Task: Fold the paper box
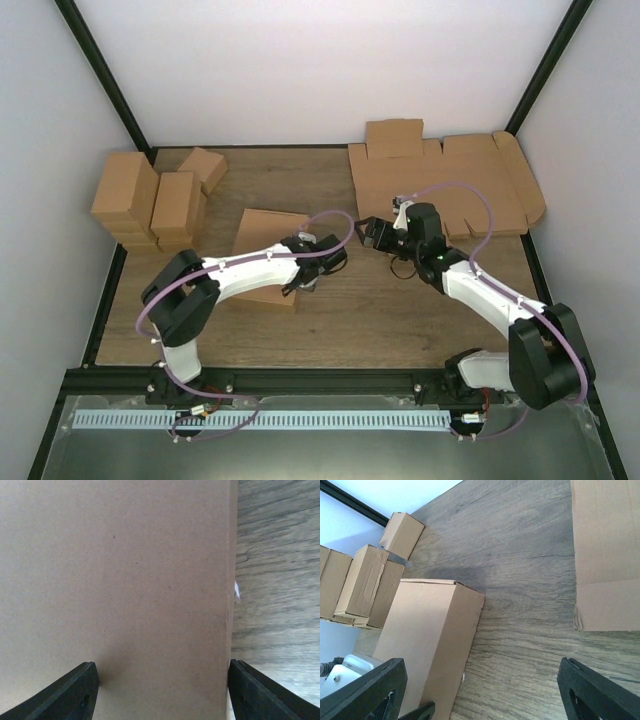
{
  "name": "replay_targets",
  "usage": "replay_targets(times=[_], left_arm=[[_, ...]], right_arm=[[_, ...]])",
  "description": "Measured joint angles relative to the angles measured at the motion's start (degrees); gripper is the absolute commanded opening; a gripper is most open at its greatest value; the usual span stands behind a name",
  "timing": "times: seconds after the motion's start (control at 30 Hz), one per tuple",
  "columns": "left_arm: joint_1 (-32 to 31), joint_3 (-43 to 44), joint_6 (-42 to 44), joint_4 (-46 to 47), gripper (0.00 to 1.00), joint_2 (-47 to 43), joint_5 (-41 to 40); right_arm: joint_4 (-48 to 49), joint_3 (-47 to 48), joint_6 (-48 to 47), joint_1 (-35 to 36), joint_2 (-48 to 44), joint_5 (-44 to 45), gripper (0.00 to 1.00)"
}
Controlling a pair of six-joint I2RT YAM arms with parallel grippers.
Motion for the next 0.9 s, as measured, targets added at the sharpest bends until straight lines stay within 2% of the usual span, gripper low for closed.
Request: replay_targets(times=[0.33,0.6,0.9], left_arm=[[1.4,-0.5,4.3,1.2,0.68,4.5,-10.8],[10.9,-1.0,15.2,10.0,0.68,5.2,-13.0],[17.5,6.0,25.3,17.2,0.68,11.5,-13.6]], right_arm=[[-2.3,0.0,-1.3,0.0,-0.9,0.9,0.86],[-3.3,0.4,-2.0,0.0,-1.1,0.9,0.86],[-4.5,1.6,-2.8,0.0,-1.7,0.8,0.86]])
